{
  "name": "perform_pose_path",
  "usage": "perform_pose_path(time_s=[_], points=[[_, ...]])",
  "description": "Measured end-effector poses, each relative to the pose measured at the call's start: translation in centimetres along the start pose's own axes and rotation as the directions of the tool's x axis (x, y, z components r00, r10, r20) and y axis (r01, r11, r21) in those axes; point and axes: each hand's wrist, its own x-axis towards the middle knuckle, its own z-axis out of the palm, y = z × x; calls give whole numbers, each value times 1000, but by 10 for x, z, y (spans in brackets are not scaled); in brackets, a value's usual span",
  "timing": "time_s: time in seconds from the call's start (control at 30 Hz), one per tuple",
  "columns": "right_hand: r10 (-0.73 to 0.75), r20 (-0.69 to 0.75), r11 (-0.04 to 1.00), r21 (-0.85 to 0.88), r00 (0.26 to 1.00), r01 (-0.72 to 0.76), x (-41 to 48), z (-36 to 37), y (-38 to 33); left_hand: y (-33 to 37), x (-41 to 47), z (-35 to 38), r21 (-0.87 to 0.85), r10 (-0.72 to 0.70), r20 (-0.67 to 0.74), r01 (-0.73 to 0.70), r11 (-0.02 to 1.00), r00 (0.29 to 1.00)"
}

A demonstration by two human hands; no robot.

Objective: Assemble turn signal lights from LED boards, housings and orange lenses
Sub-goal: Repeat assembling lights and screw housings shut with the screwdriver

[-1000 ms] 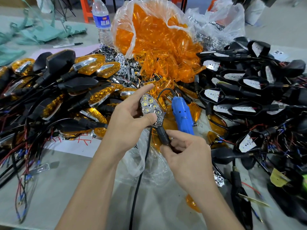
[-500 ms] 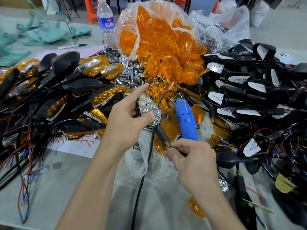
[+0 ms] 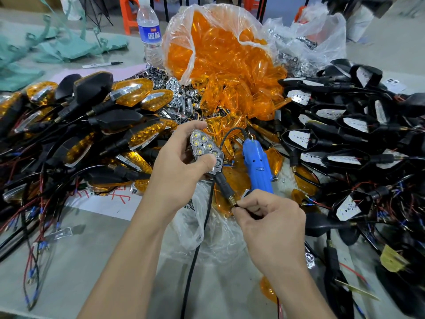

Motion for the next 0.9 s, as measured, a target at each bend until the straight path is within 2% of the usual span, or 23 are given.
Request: perform_pose_path(time_s=[0.2, 0.37, 0.43, 0.5, 0.57, 0.6, 0.67, 0.73, 0.9], points=[[-116, -47, 991, -73, 992, 112, -3, 3, 5, 8, 4, -2, -24, 47, 60, -46, 999, 997], [-151, -68, 984, -103, 986, 144, -5, 4, 6, 8, 8, -3, 9, 52, 77, -52, 999, 996], [-41, 42, 994, -98, 998, 45, 0, 1, 7, 7, 7, -2, 10, 67, 89, -68, 998, 994], [107, 240, 993, -79, 965, -90, 10, -5, 6, 6, 4, 1, -7, 79, 90, -79, 997, 993], [150, 380, 987, -7, 913, -159, 17, -10, 2, 4, 2, 2, -39, 67, 74, -64, 997, 995], [141, 392, 981, 72, 909, -183, 20, -10, -1, 4, 0, 3, -64, 54, 72, -50, 997, 996], [129, 324, 941, 258, 937, -218, 26, -7, -4, 5, -3, 5, -111, 29, 83, -19, 994, 996], [97, 266, 923, 337, 959, -186, 31, 2, -10, 6, -6, 10, -145, -2, 106, 17, 989, 994], [79, 310, 784, 568, 947, -251, 37, 14, -23, 11, -10, 15, -196, -44, 95, 62, 979, 995]])
